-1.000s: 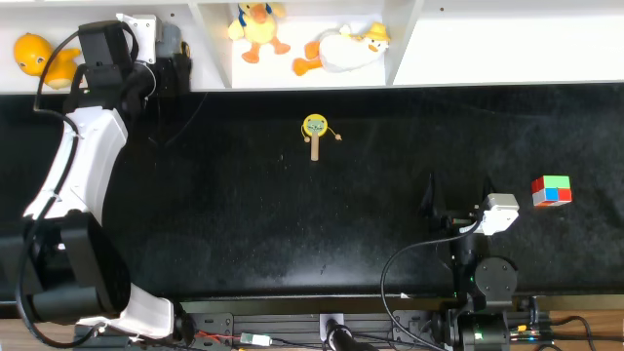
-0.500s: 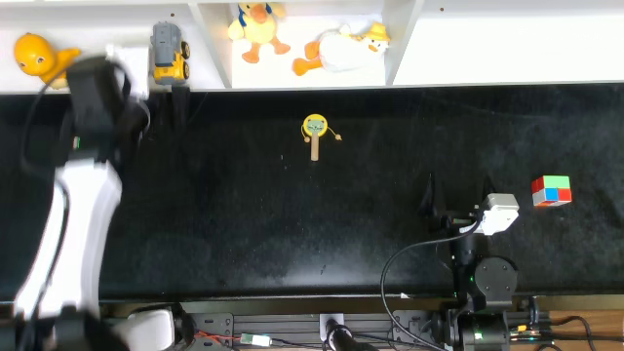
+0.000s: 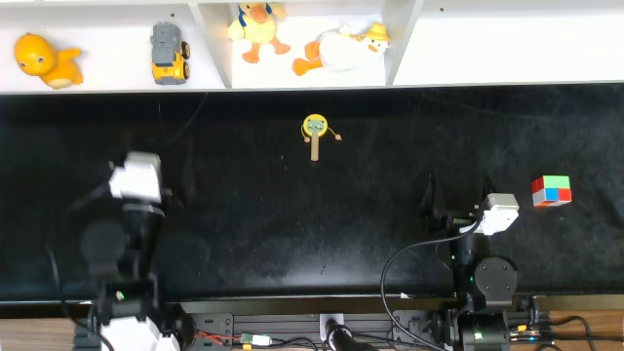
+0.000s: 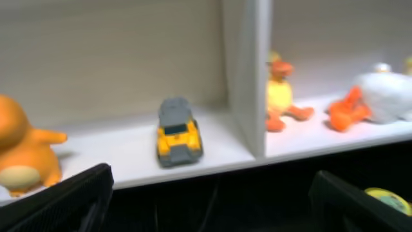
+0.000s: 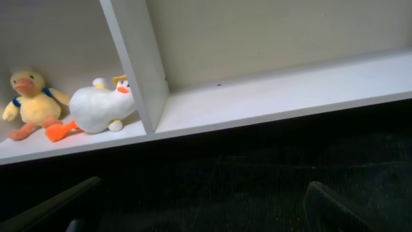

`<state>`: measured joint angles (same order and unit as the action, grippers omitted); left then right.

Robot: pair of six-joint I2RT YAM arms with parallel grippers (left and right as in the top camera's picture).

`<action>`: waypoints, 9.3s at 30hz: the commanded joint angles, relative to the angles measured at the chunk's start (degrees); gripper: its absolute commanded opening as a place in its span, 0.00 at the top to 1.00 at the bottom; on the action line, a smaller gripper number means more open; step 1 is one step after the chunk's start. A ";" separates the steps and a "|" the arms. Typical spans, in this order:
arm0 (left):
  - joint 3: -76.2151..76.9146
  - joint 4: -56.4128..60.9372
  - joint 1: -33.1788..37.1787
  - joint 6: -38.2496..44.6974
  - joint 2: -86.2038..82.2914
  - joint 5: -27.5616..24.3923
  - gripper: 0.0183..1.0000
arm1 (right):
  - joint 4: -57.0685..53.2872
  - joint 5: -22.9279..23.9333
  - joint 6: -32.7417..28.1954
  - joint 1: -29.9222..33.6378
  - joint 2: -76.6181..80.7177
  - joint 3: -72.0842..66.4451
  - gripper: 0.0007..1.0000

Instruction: Store Toys

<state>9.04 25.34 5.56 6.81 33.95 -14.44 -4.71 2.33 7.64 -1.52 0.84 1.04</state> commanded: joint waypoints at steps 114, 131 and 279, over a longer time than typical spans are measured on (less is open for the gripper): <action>-8.57 -29.99 -8.63 -3.45 -33.77 11.58 0.00 | -25.35 7.28 23.47 -35.10 104.24 64.50 0.00; -8.57 -29.99 -8.63 -3.45 -33.79 11.58 0.00 | -25.31 7.32 23.47 -35.21 104.83 64.50 0.65; -8.57 -29.99 -8.63 -3.45 -33.77 11.58 0.00 | -33.99 -25.18 -54.03 52.11 90.77 54.10 0.19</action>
<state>0.51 -4.34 -2.66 4.40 0.69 -3.14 -39.03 -23.07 -47.24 50.94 91.05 53.58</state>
